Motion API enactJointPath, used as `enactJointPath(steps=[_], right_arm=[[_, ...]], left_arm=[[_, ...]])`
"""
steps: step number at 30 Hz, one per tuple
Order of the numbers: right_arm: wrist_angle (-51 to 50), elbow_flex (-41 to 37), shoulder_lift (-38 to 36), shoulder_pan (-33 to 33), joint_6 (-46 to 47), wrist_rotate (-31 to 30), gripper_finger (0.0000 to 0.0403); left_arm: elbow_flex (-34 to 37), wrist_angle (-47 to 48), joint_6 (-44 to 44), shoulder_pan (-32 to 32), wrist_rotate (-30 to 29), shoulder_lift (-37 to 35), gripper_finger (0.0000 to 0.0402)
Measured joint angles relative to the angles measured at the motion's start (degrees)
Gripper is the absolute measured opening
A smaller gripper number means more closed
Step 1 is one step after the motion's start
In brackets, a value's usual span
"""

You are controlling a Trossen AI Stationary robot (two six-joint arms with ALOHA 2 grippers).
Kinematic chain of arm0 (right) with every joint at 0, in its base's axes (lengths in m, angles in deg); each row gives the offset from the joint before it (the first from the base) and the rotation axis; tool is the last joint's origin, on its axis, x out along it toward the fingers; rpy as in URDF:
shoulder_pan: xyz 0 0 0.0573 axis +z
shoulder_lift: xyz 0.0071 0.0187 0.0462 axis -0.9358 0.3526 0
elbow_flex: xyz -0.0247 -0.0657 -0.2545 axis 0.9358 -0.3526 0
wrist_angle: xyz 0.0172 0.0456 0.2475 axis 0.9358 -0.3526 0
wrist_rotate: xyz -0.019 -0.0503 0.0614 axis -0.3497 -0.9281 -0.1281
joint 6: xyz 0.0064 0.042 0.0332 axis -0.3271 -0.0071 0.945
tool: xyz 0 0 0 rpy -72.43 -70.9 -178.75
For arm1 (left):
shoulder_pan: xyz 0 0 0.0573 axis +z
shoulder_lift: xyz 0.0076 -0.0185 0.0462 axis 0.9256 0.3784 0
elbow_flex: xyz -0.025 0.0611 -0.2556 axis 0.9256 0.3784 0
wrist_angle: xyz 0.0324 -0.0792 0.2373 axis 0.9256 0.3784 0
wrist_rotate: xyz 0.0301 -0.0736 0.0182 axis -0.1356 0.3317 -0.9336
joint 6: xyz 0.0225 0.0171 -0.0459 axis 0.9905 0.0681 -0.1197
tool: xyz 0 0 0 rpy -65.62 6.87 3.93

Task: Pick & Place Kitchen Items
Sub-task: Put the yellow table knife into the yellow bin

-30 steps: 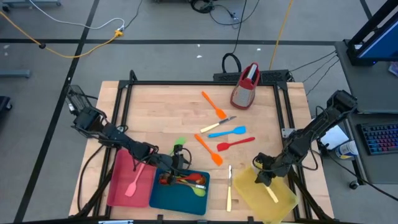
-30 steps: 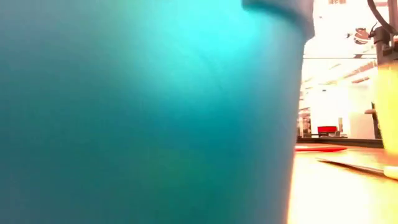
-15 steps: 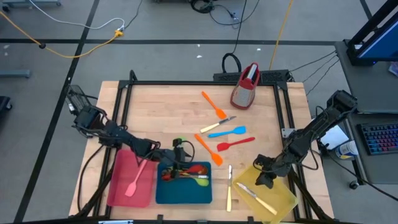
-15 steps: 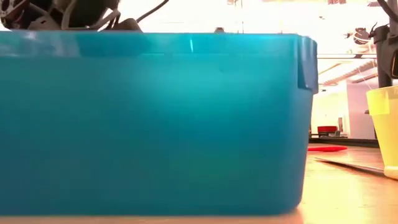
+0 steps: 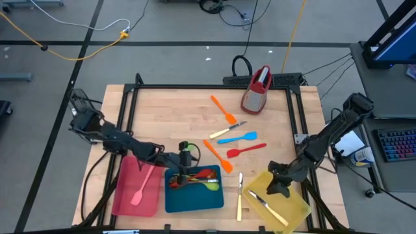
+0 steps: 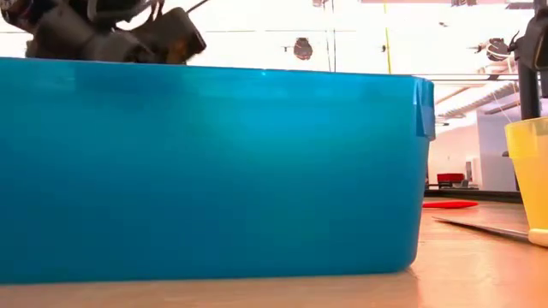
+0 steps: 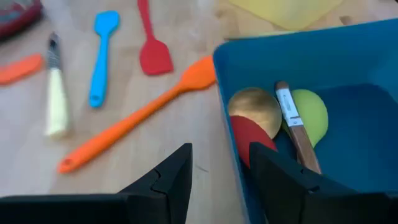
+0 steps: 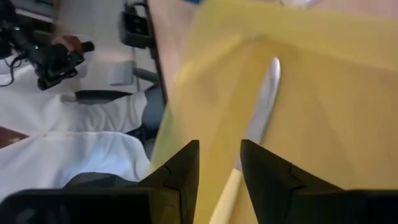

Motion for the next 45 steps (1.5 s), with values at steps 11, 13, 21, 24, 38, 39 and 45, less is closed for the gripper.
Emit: enactJointPath(steps=[11,13,21,24,38,39,45], right_arm=[[0.0,0.0,-4.8,-8.9,-20.6,-2.7,0.0114],[0.1,0.0,-5.3,-11.4,-27.4,-4.6,0.0114],[0.0,0.0,-6.8,-20.5,-49.9,-5.5,0.0114],[0.0,0.0,-6.7,-23.3,-57.1,-8.3,0.0114],[0.2,0.0,-3.8,-35.8,-71.9,-16.9,0.0114],[0.2,0.0,-3.2,-36.6,-71.7,-16.9,0.0114],[1.9,0.0,0.4,-39.8,-72.8,-16.9,0.0114]], left_arm=[[0.0,6.8,5.4,3.0,-5.2,-15.5,0.0161],[0.0,6.7,4.2,5.0,-5.0,-16.1,0.0161],[0.1,6.9,-1.3,12.5,6.1,-15.2,0.0161],[0.0,4.4,-1.3,14.2,6.3,-15.4,0.0161],[0.0,-12.1,-0.6,18.7,17.8,-11.3,0.0161],[-0.3,-14.2,-0.5,18.9,19.2,-10.0,0.0161],[-7.2,-13.0,-0.2,20.6,20.8,-1.1,0.0161]])
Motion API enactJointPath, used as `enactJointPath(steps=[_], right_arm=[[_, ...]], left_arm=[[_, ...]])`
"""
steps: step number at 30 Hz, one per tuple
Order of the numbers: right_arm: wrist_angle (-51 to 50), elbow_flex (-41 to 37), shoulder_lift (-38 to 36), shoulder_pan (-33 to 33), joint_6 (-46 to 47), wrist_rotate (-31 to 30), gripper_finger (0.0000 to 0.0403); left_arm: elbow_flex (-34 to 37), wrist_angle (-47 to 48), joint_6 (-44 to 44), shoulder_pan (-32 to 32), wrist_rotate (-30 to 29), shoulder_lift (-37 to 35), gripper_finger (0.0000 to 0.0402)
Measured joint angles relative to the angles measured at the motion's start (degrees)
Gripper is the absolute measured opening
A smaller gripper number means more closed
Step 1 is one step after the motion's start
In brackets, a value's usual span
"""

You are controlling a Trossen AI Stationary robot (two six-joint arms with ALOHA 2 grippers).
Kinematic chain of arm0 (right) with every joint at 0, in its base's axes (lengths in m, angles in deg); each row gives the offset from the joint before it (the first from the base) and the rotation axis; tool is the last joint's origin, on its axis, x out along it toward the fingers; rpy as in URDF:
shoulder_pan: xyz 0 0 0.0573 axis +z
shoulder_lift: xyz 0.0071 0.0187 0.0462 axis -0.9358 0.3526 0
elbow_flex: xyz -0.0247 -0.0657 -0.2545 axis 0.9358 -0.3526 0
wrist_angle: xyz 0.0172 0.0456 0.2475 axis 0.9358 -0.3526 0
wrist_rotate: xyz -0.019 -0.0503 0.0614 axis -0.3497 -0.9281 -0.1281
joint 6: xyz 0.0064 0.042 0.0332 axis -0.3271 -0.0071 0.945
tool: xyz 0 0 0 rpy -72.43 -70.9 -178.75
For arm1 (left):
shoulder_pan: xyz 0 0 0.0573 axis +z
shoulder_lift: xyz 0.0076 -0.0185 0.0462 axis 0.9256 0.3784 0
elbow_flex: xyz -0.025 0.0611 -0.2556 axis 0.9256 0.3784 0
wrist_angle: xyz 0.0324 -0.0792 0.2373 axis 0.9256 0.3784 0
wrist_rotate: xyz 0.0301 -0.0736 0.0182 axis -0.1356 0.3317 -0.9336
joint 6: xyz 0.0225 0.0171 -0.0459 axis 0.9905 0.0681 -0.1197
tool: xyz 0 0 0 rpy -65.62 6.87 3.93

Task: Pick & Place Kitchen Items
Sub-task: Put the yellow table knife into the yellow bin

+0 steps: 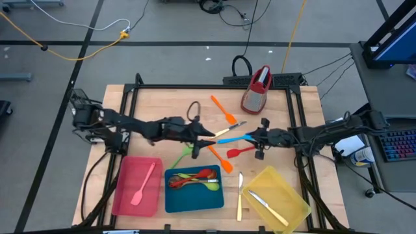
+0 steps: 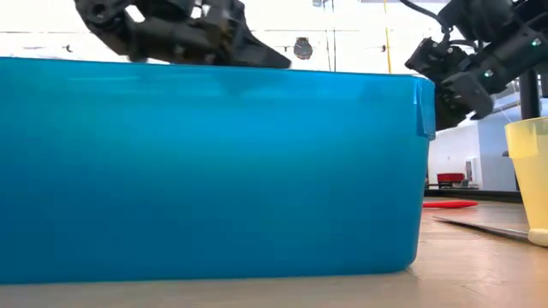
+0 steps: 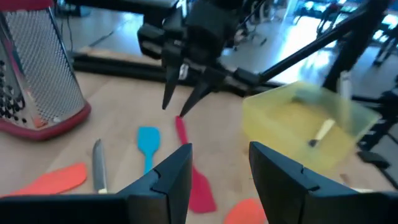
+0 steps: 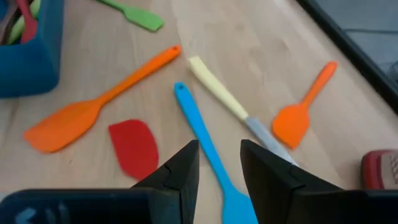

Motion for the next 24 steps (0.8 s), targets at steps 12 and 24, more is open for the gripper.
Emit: enactJointPath(steps=[12,24], right_arm=[[13.2,0.0,1.4,-0.6,-10.6,-1.6,0.0104],[13.7,0.0,1.5,-2.1,-7.0,-1.6,0.0151]], left_arm=[[-16.1,18.5,4.0,3.9,-2.6,12.1,0.0161],[-17.6,21.7,-2.1,8.5,-0.4,14.4,0.0161]])
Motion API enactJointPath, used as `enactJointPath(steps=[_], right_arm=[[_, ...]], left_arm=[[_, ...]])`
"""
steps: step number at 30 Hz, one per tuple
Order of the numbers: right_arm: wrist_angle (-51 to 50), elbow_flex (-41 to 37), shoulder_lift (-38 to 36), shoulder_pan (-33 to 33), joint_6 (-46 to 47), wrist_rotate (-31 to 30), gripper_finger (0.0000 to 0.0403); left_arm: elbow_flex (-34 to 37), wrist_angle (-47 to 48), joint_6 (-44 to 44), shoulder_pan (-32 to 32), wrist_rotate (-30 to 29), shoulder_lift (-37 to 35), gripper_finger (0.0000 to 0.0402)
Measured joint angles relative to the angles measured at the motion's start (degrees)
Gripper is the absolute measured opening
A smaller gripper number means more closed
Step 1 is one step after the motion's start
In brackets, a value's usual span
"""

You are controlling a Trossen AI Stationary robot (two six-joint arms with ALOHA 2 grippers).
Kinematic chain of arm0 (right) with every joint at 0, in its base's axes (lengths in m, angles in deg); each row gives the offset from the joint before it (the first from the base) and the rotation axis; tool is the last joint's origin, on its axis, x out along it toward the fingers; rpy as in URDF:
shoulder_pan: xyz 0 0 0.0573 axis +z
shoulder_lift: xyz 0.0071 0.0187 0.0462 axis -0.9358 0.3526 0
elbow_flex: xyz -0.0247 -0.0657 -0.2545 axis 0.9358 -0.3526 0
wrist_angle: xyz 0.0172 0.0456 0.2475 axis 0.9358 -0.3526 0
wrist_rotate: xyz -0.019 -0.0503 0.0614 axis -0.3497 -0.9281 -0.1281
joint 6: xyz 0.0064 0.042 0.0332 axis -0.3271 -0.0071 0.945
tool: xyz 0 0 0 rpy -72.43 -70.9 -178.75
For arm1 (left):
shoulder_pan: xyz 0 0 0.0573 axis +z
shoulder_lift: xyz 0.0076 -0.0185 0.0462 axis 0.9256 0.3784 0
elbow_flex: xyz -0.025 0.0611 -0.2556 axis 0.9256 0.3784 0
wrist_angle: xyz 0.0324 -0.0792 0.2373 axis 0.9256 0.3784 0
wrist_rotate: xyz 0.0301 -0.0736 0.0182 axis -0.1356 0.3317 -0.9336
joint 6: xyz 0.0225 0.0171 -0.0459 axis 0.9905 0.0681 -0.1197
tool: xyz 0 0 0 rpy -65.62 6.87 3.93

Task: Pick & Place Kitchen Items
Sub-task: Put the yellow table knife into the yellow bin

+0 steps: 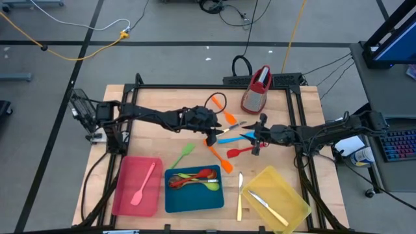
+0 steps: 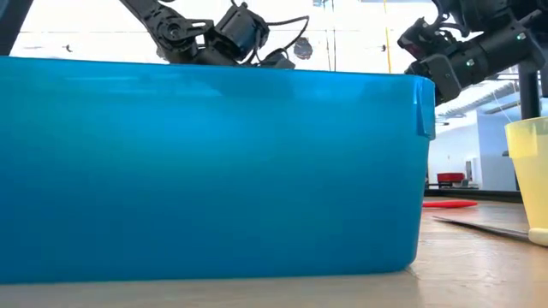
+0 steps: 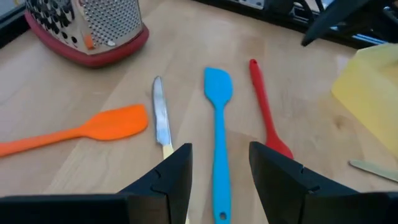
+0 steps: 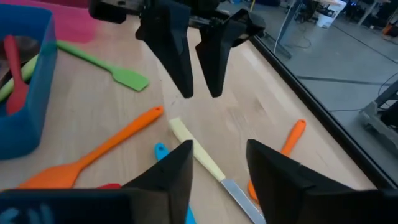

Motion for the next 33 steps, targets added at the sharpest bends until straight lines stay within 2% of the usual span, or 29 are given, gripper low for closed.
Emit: enactJointPath(steps=[5,11,23,29,33], right_arm=[[-0.2,0.0,0.0,-0.3,1.9,-0.1,0.0193],[-0.3,0.0,0.0,-0.3,3.0,0.0,0.0216],[-0.7,0.0,0.0,-0.3,3.1,0.0,0.0213],[-0.8,0.0,0.0,-0.3,3.1,0.1,0.0213],[-0.8,0.0,0.0,-0.3,3.1,0.1,0.0211]], left_arm=[[0.0,0.4,1.0,1.1,0.0,0.0,0.0161],[0.0,1.2,3.3,1.3,0.0,0.0,0.0161],[0.0,0.5,2.2,0.9,-0.3,7.0,0.0161],[0.0,0.5,7.0,0.8,-6.5,8.1,0.0161],[0.0,1.0,7.5,0.8,-5.1,8.1,0.0161]])
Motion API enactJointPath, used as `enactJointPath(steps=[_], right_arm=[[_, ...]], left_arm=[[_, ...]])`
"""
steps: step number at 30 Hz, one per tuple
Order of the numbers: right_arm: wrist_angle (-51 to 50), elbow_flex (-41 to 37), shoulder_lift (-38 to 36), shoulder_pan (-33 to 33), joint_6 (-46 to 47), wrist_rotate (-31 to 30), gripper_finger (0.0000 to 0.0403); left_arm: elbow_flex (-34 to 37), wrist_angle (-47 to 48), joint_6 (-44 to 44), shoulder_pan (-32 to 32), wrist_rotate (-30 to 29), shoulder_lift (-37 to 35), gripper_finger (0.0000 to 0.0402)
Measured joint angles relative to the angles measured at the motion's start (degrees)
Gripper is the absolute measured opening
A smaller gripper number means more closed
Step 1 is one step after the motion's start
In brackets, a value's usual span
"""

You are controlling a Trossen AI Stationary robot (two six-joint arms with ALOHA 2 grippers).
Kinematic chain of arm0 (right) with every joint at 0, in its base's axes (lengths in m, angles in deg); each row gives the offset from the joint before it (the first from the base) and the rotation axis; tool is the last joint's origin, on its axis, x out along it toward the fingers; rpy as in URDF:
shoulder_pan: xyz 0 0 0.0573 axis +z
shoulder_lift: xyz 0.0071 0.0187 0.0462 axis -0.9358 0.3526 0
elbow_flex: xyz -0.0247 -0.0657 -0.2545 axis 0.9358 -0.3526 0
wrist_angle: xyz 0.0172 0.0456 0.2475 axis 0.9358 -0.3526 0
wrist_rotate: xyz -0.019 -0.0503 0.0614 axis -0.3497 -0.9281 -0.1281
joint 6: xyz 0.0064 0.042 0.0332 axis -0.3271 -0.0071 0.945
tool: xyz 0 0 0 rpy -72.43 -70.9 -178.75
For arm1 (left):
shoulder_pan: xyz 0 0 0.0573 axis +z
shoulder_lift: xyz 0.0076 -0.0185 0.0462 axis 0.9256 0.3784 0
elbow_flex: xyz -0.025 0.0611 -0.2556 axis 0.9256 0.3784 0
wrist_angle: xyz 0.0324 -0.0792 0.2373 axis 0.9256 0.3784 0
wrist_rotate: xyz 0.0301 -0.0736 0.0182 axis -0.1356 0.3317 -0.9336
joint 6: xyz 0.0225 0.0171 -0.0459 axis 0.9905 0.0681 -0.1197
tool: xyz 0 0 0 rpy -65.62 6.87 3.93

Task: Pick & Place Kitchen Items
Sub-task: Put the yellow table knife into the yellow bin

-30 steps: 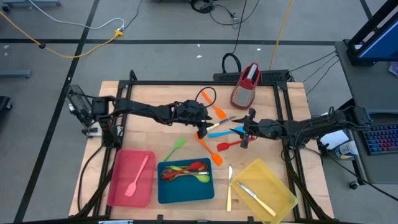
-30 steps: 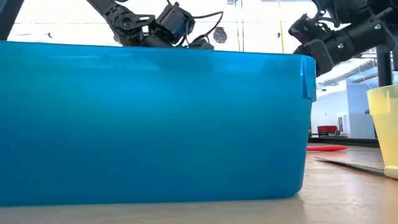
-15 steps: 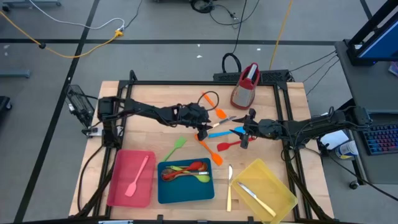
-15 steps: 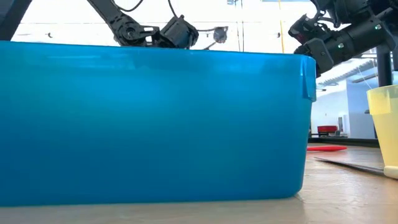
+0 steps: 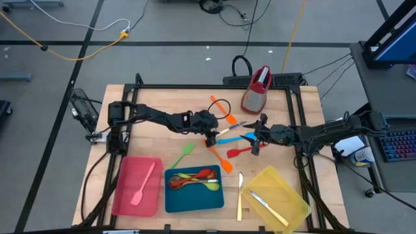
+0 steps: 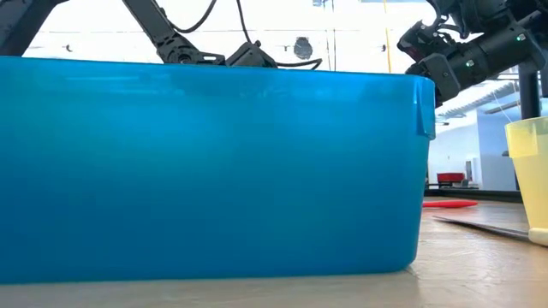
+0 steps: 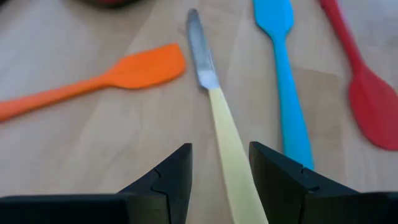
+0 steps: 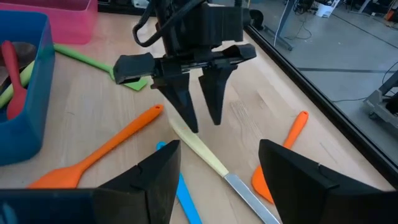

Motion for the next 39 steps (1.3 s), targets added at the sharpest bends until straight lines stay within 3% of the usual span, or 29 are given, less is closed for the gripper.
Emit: enactJointPath(steps=[10,30,37,39], right_arm=[[-0.2,0.0,0.0,0.0,0.0,0.0,0.0209],[-0.3,-3.3,0.0,0.0,1.9,0.0,0.0206],[8.0,-7.9,0.0,0.0,4.0,0.0,0.0205],[12.3,-9.1,0.0,0.0,4.0,0.1,0.0205]], left_arm=[[0.0,3.3,-0.5,-1.1,0.6,0.0,0.0161],[-0.2,4.1,-2.2,-2.8,-5.4,5.1,0.0159],[-0.1,3.1,-2.8,-2.2,-2.8,5.2,0.0077],[-0.1,1.5,-3.1,-2.2,-3.0,5.3,0.0077]])
